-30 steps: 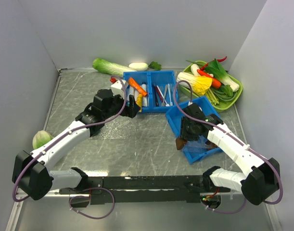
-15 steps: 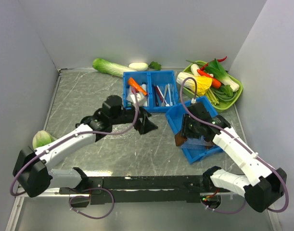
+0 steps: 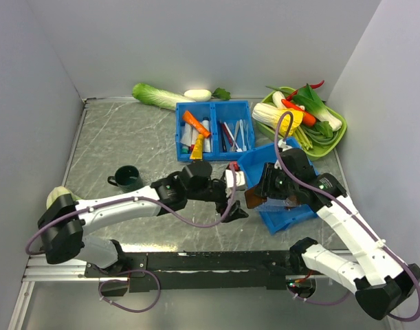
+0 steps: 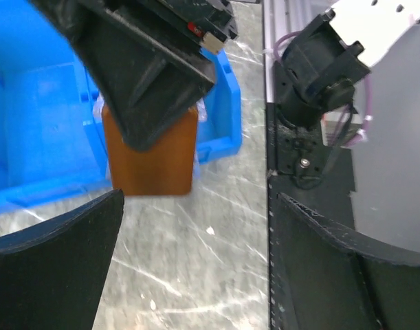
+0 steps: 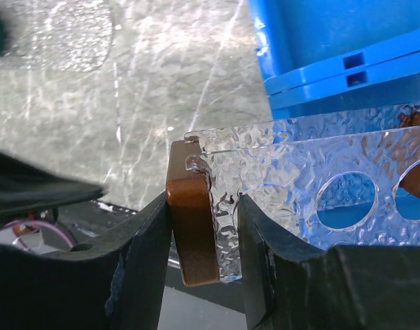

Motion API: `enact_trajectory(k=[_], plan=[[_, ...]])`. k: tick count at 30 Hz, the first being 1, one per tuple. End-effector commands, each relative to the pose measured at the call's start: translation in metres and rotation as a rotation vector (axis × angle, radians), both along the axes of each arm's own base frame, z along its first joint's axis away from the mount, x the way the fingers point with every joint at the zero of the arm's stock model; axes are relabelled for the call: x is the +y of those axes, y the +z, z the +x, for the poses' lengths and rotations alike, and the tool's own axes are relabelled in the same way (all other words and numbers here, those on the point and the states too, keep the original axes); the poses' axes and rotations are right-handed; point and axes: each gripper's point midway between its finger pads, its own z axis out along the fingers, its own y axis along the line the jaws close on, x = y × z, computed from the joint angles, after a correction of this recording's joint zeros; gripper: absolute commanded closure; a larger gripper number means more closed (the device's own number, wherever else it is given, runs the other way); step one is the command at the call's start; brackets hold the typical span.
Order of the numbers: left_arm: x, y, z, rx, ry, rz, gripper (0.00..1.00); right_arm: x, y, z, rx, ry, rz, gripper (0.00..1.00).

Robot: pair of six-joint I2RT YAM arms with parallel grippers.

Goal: Prepare toiletry sets of a toothbrush and toothpaste on the tray

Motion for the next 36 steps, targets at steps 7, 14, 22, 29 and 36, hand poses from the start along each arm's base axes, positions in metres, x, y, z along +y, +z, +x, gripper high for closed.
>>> enact_trajectory(k=[7,14,22,29,36], plan=[[-0.041,0.007,0.013,-0.143,0.018,-0.009,0.03,0.012,0.032,-0.001,-0.098,0.063,0.096,1.0],[-0.053,0.002,0.012,-0.153,0.025,-0.014,0.04,0.013,0.032,-0.002,-0.101,0.074,0.102,1.0],[-0.051,0.002,0.029,-0.22,0.124,-0.018,0.01,0.016,0.032,-0.002,-0.101,0.086,0.11,1.0],[-0.054,-0.002,0.017,-0.188,0.061,-0.025,0.01,0.023,0.032,-0.003,-0.093,0.116,0.137,1.0],[-0.056,-0.018,0.013,-0.164,0.025,0.032,0.02,0.022,0.033,-0.006,-0.099,0.118,0.141,1.0]])
